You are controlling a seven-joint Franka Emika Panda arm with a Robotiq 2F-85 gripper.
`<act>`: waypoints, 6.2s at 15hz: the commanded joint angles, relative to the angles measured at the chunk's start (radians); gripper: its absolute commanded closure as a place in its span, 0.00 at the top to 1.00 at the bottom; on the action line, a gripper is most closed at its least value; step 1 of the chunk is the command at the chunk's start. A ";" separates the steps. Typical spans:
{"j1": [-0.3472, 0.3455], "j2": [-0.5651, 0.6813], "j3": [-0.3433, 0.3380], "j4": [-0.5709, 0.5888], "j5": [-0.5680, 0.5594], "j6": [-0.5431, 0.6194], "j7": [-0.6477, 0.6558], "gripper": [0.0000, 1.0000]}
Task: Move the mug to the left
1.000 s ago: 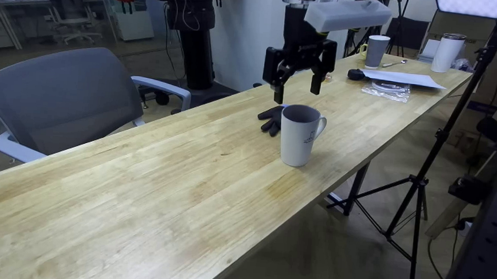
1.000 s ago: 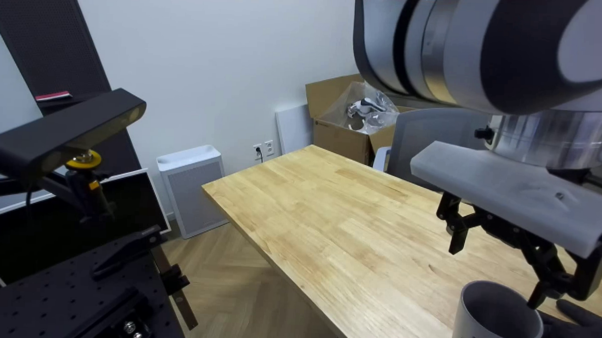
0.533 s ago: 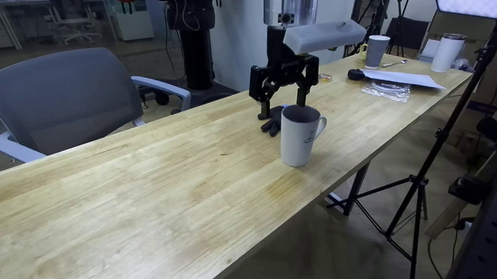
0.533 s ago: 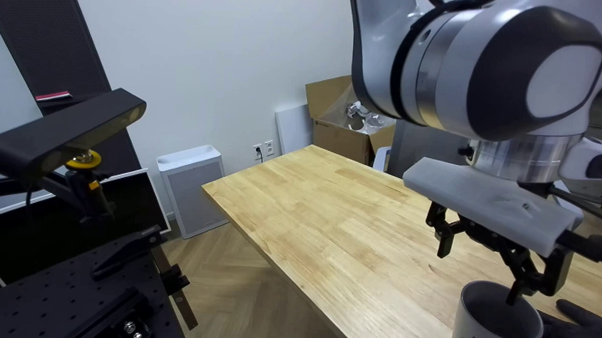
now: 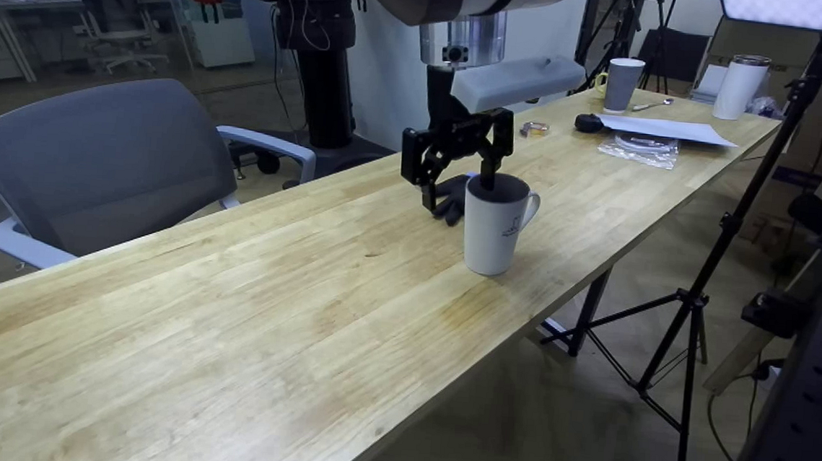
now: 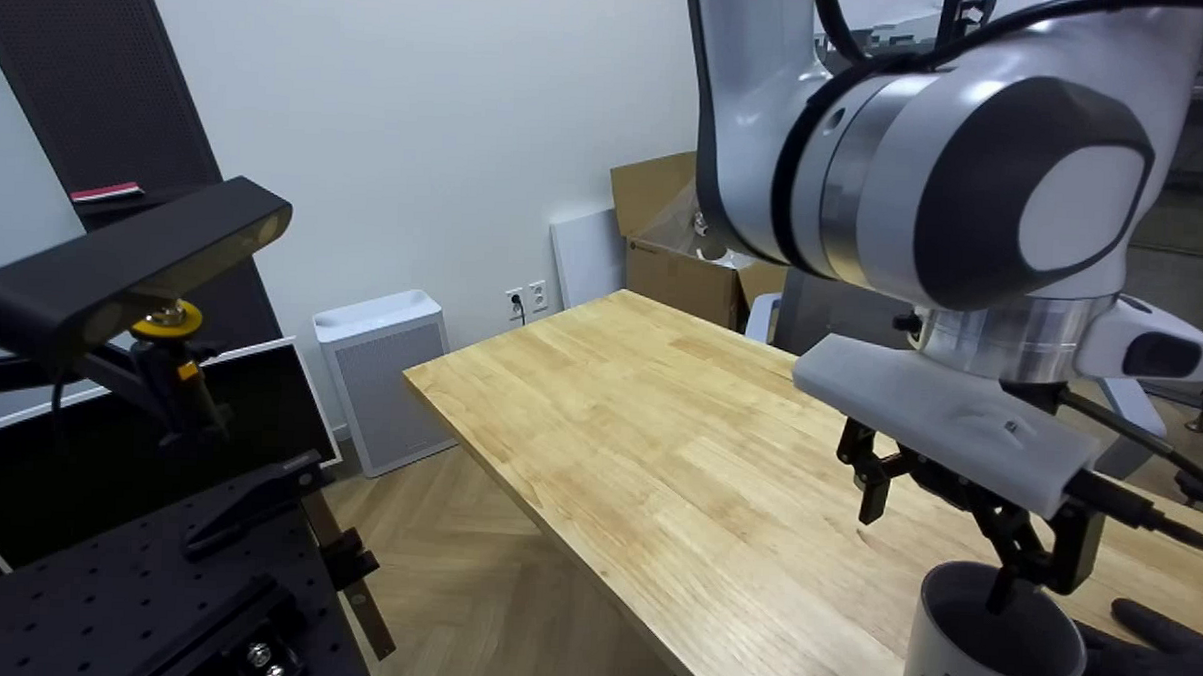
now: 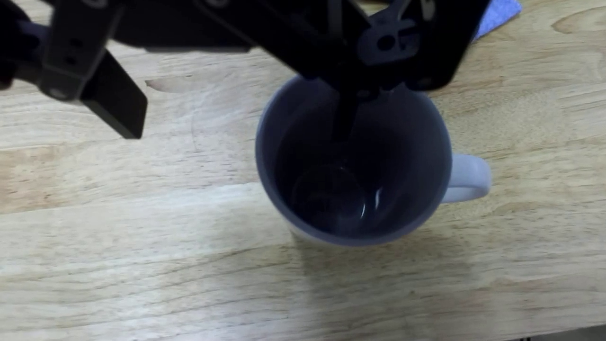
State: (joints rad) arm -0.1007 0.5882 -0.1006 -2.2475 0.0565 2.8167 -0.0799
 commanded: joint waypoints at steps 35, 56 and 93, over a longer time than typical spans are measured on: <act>0.107 -0.007 -0.103 0.080 -0.076 -0.108 0.180 0.02; 0.091 0.005 -0.012 0.201 -0.078 -0.145 0.163 0.02; 0.202 0.214 -0.068 0.461 -0.151 -0.299 0.234 0.89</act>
State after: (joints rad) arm 0.0655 0.8062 -0.1358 -1.8236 -0.0581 2.5812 0.0852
